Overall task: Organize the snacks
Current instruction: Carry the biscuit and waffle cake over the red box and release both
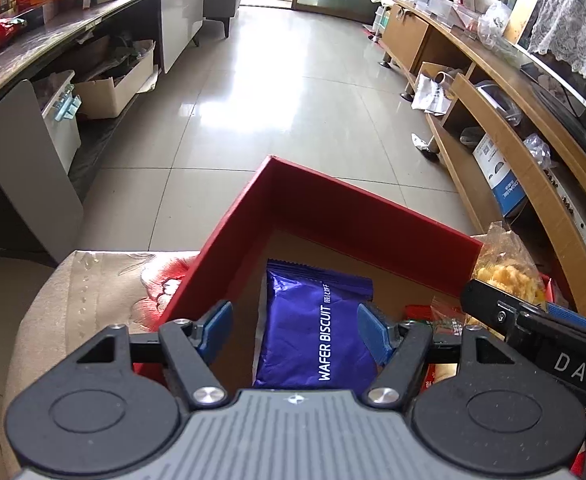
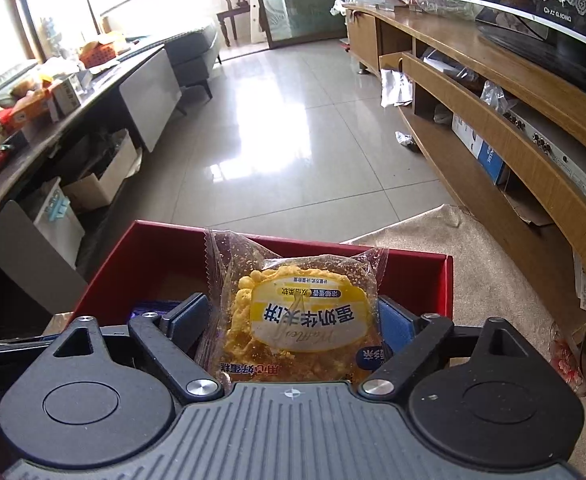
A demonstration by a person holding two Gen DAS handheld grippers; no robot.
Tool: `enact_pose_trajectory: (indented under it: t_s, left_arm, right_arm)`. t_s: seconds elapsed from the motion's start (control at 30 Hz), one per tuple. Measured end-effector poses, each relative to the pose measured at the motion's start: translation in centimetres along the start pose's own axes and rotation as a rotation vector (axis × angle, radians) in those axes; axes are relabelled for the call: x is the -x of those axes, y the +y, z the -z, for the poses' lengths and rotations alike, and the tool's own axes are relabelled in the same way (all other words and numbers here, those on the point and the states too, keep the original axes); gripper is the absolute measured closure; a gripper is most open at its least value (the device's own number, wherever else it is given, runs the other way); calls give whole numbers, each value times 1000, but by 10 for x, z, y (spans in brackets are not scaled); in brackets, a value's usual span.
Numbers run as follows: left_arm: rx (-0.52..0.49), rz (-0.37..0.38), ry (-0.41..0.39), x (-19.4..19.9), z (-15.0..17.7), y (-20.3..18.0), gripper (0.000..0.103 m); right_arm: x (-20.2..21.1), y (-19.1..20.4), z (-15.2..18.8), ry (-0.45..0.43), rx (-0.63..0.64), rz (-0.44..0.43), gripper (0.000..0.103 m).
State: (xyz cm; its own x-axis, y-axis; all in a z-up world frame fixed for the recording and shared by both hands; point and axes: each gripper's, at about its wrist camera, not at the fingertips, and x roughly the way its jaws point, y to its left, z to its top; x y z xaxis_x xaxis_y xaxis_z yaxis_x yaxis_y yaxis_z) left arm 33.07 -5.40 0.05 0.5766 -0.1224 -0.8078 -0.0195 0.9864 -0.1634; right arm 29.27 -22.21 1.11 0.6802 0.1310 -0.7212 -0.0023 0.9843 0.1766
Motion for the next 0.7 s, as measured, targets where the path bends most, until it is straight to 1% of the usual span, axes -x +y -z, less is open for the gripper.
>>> enact_pose_trajectory:
  t_s: [0.1, 0.23, 0.47, 0.7]
  left_arm:
    - [2, -2, -6, 2, -1, 2, 38]
    - [-5, 1, -2, 2, 0, 2, 38]
    - [-28, -5, -6, 9, 3, -1, 38]
    - [-42, -11, -16, 29, 8, 0, 38]
  right_arm:
    - [2, 0, 0, -9, -9, -24, 7]
    - [7, 0, -2, -39, -16, -32, 6]
    - [10, 1, -1, -38, -3, -9, 6]
    - [28, 11, 0, -50, 23, -7, 6]
